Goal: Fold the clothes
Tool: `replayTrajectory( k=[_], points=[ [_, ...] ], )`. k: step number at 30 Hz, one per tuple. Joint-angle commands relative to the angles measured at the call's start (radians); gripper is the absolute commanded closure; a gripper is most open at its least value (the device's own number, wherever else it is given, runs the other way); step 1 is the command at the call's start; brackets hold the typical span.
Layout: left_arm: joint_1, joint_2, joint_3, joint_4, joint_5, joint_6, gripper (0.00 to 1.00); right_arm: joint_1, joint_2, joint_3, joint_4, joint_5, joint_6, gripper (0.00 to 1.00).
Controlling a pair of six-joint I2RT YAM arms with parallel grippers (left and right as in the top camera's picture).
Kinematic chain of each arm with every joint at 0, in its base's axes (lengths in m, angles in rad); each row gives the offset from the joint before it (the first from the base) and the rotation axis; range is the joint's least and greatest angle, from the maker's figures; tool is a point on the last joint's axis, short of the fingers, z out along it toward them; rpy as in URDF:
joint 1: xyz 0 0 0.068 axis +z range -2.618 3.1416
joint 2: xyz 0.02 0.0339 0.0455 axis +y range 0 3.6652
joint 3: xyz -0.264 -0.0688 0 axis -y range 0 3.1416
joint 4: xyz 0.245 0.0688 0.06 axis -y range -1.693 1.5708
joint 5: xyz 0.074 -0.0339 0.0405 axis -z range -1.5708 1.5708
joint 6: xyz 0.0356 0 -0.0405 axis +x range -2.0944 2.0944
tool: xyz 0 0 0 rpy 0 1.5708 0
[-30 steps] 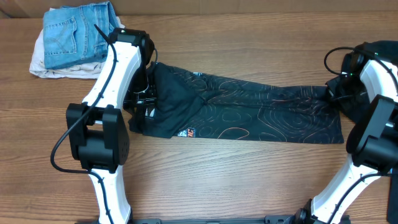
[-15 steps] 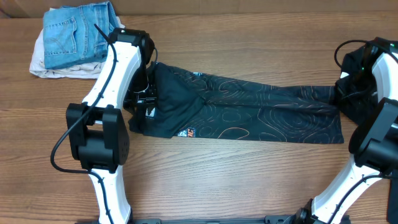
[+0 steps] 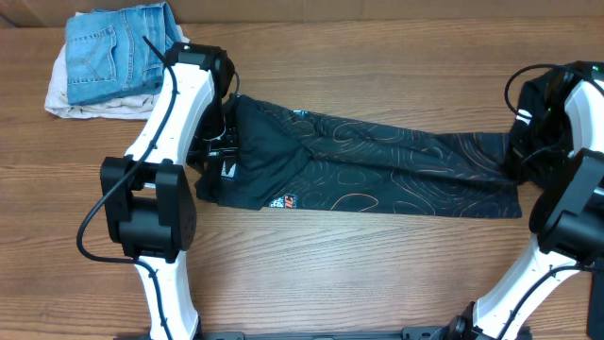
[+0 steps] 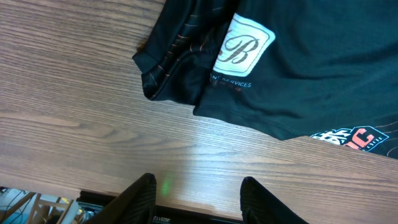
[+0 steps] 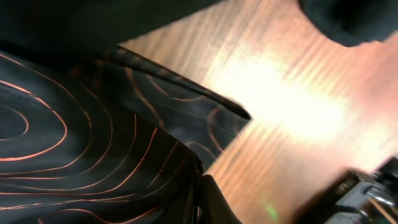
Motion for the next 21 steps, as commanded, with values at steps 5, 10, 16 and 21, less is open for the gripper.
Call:
replayTrajectory(
  k=[5, 10, 16, 21],
  points=[
    [-0.001, -0.008, -0.005, 0.001, -0.005, 0.012, 0.52, -0.002, 0.006, -0.001, 0.021, 0.099, -0.006, 0.87],
    [-0.001, -0.008, -0.005, -0.001, -0.005, 0.012, 0.52, -0.002, 0.006, -0.005, 0.034, 0.095, -0.006, 0.57],
    [-0.001, -0.008, -0.005, 0.037, 0.045, 0.027, 0.53, -0.002, 0.006, -0.005, 0.045, 0.0, -0.079, 0.58],
    [-0.016, -0.008, -0.005, 0.157, 0.404, 0.227, 0.54, 0.006, 0.006, -0.005, 0.094, -0.331, -0.344, 0.42]
  ],
)
